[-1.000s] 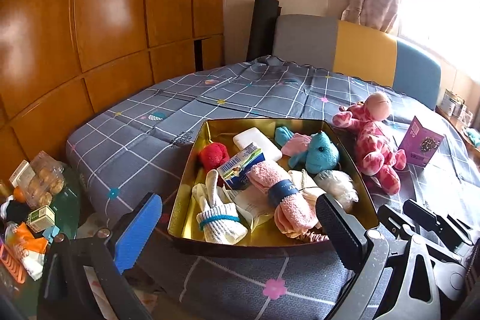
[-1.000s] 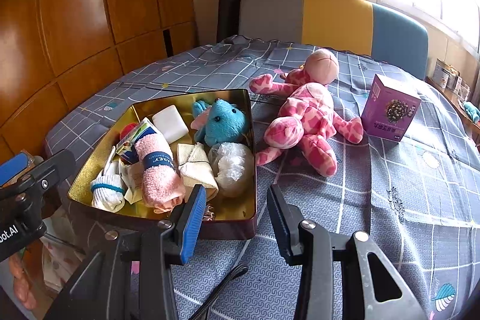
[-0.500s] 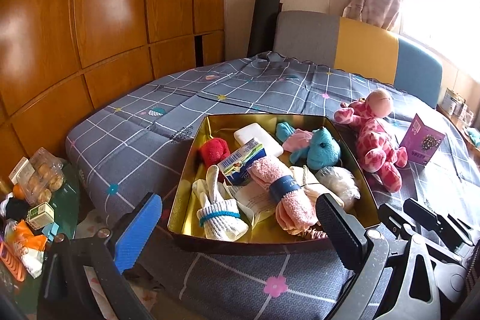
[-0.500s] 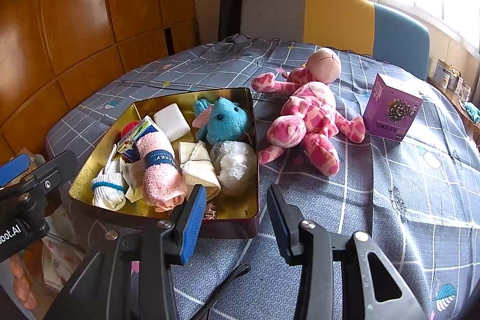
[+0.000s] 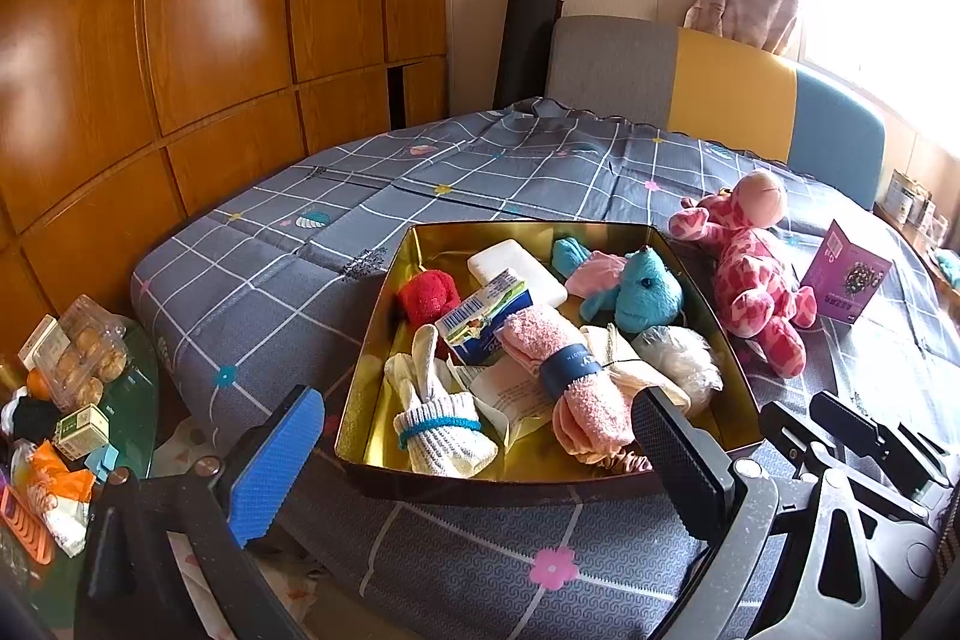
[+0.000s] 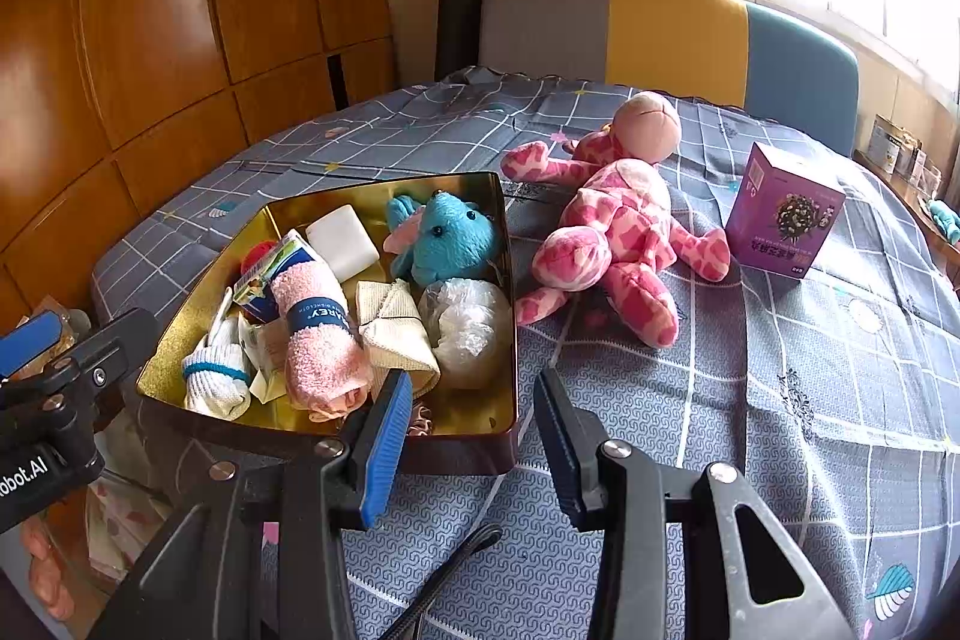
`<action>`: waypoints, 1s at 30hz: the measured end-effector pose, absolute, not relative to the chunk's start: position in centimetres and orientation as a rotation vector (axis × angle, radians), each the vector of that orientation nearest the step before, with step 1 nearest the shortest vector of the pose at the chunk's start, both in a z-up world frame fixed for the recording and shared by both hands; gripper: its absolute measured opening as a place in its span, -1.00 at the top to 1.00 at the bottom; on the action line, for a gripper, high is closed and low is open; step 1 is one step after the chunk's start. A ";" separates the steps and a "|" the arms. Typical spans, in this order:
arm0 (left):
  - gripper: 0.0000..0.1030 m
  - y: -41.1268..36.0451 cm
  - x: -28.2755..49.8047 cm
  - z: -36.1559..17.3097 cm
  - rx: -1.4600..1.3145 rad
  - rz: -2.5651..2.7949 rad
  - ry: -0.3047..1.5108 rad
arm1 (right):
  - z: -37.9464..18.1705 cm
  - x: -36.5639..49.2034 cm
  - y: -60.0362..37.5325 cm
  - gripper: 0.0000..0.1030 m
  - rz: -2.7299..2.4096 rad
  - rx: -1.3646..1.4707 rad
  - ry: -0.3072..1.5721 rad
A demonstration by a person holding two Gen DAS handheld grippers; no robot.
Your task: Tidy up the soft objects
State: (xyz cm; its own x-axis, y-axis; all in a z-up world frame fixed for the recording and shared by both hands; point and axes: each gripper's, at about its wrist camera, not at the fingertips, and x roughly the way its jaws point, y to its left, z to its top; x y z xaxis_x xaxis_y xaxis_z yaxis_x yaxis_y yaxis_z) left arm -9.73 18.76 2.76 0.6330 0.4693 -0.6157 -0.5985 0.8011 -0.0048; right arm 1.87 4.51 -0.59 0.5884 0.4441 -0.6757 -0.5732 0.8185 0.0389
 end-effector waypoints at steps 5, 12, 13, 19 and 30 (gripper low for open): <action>-0.99 18.8 -9.7 2.7 -0.219 0.616 0.641 | -0.6 1.9 4.5 0.18 0.596 -0.190 0.730; -0.99 18.8 -9.7 2.7 -0.220 0.617 0.639 | -0.7 1.9 4.5 0.18 0.593 -0.190 0.729; -0.99 18.9 -9.8 2.7 -0.221 0.617 0.640 | -0.7 1.9 4.5 0.18 0.594 -0.190 0.730; -0.99 18.8 -9.8 2.6 -0.220 0.616 0.641 | -0.7 1.9 4.5 0.18 0.591 -0.188 0.731; -0.99 18.8 -9.7 2.6 -0.218 0.611 0.648 | -0.7 2.0 4.4 0.17 0.588 -0.180 0.733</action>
State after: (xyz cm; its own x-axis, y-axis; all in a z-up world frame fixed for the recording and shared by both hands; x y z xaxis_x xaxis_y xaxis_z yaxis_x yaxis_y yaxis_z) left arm -9.69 18.81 2.57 0.6305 0.4627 -0.6232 -0.5945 0.8041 -0.0045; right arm 1.99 4.40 -0.70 0.5910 0.4410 -0.6755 -0.5632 0.8251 0.0460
